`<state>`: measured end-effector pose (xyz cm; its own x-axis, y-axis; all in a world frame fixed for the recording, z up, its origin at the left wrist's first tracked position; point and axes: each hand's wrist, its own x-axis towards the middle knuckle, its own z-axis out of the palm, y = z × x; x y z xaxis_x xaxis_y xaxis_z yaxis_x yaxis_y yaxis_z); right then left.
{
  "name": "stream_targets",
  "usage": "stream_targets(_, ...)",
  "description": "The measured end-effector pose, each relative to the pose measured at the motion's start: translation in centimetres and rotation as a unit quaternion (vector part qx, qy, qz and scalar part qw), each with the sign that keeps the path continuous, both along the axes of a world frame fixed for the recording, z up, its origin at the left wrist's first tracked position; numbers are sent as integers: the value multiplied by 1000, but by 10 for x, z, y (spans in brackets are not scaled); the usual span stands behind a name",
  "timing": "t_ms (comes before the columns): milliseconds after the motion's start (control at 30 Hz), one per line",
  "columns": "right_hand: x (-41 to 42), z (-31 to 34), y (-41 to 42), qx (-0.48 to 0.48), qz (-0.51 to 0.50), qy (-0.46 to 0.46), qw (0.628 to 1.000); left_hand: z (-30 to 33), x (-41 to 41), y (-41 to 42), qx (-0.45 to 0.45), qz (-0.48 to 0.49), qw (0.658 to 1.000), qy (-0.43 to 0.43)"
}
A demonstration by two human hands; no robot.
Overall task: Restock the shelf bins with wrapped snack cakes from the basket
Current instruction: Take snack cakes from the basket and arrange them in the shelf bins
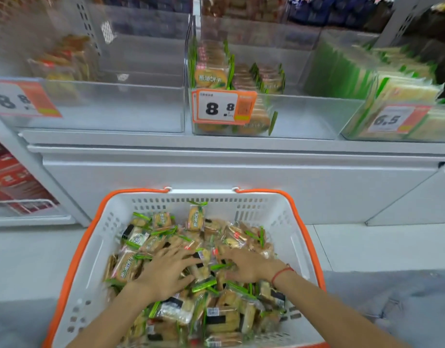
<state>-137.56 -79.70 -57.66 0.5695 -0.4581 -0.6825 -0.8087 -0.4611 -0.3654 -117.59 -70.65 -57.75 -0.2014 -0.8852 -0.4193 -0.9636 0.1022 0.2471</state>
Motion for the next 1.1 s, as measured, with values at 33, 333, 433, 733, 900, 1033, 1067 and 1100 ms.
stream_targets(33,0,-7,4,-9,1,17,1000,-5,0,3,-3,-2,1000,-10)
stream_targets(333,-1,7,-9,-42,-153,-71,985,-9,-7,-6,-18,84,993,80)
stream_targets(433,3,37,-23,41,-345,-196,917,10,-16,-19,-43,174,944,276)
stream_targets(733,27,105,-27,179,-447,-366,796,68,-25,-31,-232,270,895,269)
stream_targets(900,28,123,-31,133,-438,-354,816,79,-20,-36,-12,367,757,541)
stream_targets(1033,31,124,-25,71,-371,-341,861,80,-24,-39,-22,367,733,573)
stream_targets(1067,32,123,-23,52,-371,-358,855,86,-28,-39,-39,365,736,569)
stream_targets(1100,33,124,-22,26,-380,-390,838,92,-32,-39,-67,358,742,563)
